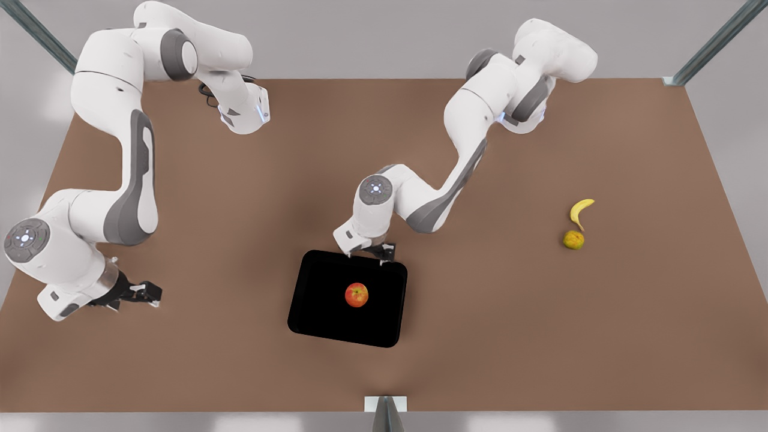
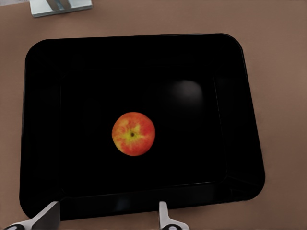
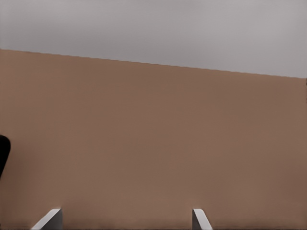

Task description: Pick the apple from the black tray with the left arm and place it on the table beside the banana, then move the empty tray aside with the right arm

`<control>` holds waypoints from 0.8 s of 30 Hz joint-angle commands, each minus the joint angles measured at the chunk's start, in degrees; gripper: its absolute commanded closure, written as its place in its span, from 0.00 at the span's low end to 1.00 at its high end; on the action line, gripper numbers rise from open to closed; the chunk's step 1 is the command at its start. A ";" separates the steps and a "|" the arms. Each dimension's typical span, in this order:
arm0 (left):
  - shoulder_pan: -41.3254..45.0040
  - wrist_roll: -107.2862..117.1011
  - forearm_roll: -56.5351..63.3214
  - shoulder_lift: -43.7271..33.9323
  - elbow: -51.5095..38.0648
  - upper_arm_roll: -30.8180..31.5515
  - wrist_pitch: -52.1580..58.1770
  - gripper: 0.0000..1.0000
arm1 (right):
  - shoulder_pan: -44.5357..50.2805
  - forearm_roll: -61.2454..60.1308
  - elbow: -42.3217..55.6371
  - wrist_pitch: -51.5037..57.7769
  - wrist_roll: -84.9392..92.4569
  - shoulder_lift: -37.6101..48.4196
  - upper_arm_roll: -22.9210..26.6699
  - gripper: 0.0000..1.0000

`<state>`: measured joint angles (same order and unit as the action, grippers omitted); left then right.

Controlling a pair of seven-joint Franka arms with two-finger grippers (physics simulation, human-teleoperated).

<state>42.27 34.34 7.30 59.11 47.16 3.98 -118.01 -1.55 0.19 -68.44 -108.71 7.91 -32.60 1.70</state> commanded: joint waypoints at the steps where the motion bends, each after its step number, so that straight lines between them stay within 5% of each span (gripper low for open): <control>1: 0.53 34.31 3.86 3.55 -1.80 -0.46 -13.73 0.00 | 0.06 -0.02 0.15 5.36 1.23 0.26 -0.03 0.00; 7: 4.23 31.49 3.95 8.65 -3.30 -5.82 -14.26 0.00 | 0.06 -0.28 0.32 4.65 1.23 0.17 0.06 0.00; 24: 2.91 25.17 3.95 13.57 -3.91 -8.02 -24.46 0.00 | 0.06 -0.11 0.32 4.56 1.14 0.17 -0.38 0.00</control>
<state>45.19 54.08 11.14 72.69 43.25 -3.99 -139.02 -1.50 0.04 -68.15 -104.24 8.70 -32.51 1.32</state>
